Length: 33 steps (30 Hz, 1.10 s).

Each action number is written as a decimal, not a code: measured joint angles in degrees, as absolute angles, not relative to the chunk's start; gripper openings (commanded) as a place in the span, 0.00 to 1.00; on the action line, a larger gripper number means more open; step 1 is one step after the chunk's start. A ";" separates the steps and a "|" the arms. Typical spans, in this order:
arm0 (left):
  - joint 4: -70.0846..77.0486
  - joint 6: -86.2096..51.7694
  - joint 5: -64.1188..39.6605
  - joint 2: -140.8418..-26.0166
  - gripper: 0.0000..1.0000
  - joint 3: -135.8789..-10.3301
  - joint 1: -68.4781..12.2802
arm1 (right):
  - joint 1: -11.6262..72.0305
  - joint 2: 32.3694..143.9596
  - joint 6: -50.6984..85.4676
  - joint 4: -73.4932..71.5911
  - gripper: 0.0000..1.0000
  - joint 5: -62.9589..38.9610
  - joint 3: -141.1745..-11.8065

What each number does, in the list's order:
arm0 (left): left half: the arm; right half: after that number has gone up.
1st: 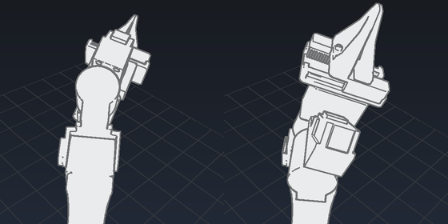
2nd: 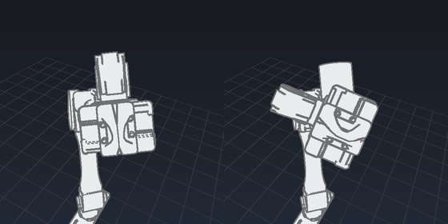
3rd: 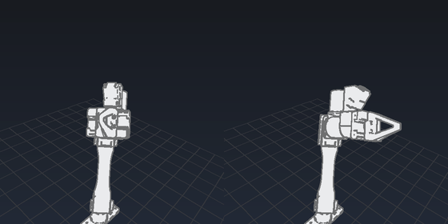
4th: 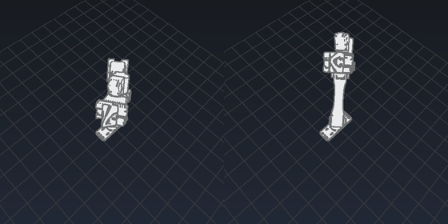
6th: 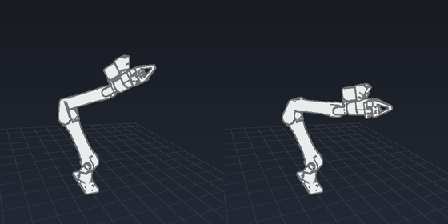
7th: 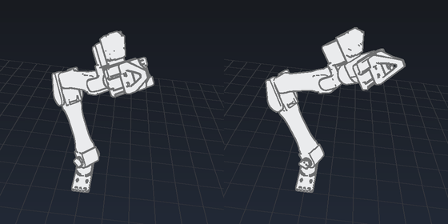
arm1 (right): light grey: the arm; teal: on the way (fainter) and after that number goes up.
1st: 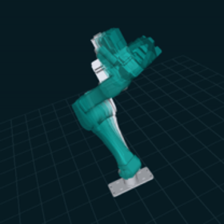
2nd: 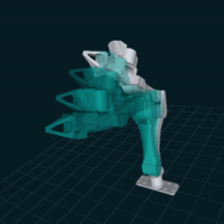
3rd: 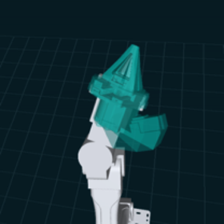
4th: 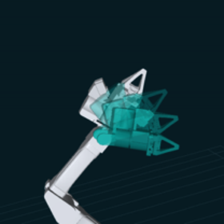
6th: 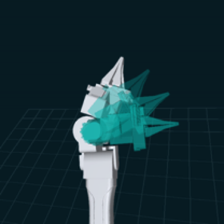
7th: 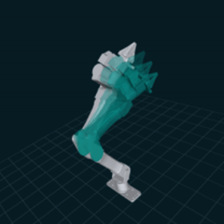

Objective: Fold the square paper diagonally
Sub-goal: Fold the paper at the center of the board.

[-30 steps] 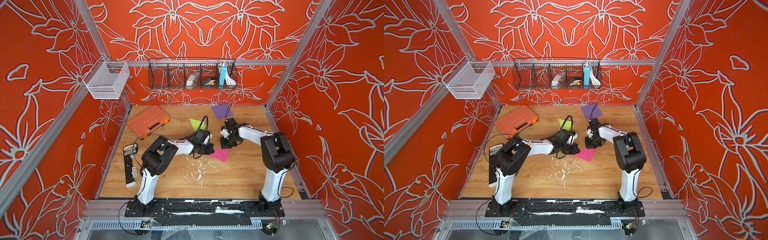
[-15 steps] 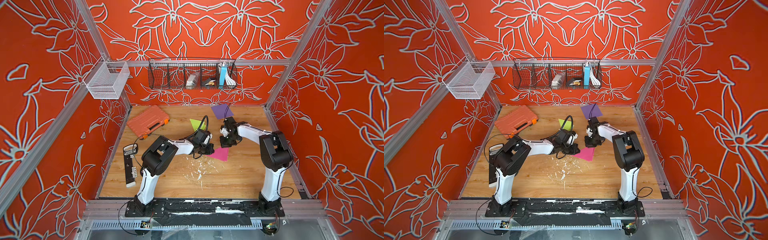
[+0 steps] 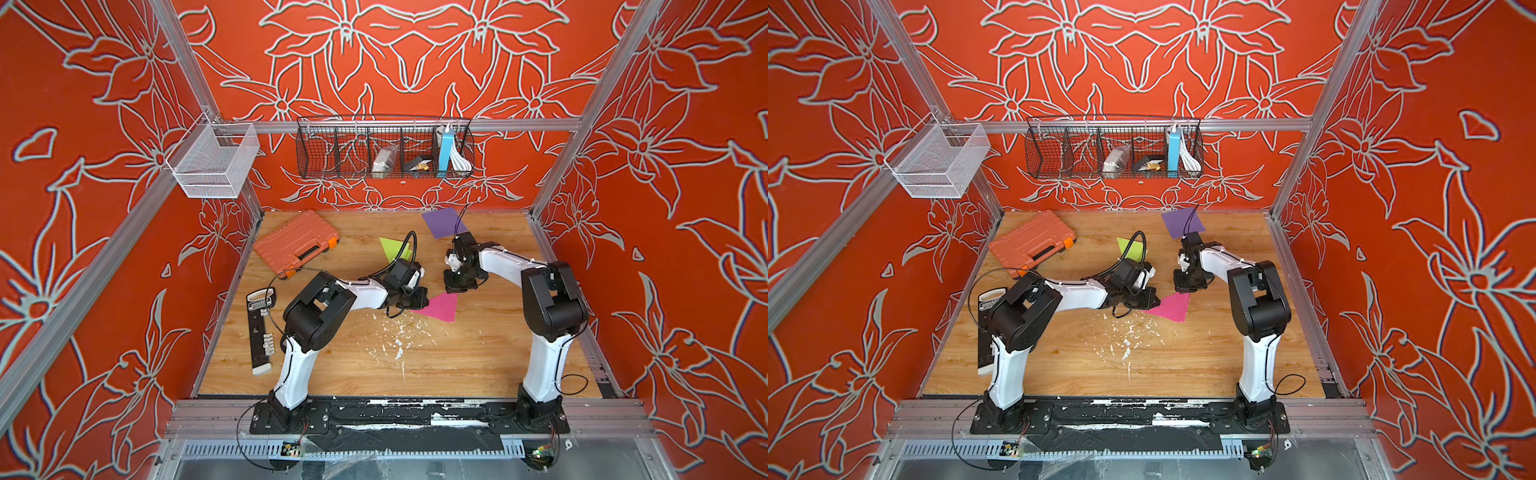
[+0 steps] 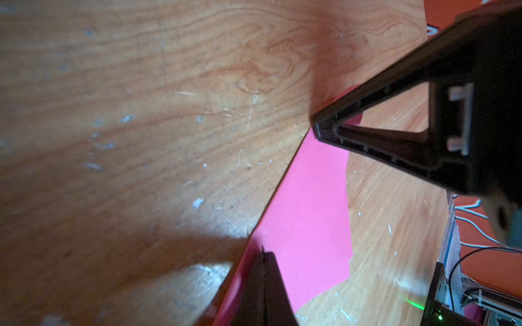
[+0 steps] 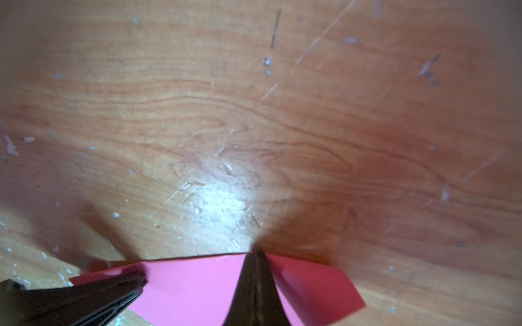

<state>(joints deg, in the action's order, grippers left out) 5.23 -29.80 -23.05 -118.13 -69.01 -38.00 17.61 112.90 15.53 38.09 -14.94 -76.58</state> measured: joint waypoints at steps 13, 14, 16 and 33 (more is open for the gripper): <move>5.23 -29.76 -22.96 -118.13 0.03 -69.01 -38.04 | 15.84 114.02 15.77 38.24 0.00 -14.83 -78.11; 5.23 -29.74 -22.96 -118.13 0.02 -69.01 -38.04 | 15.75 114.04 15.86 38.22 0.00 -14.90 -78.11; 5.23 -29.74 -22.96 -118.13 0.03 -69.01 -38.04 | 15.73 114.04 16.03 38.22 0.00 -14.92 -78.11; 5.23 -29.61 -22.96 -118.13 0.03 -69.01 -38.04 | 15.68 114.96 16.78 40.16 0.00 -14.59 -79.88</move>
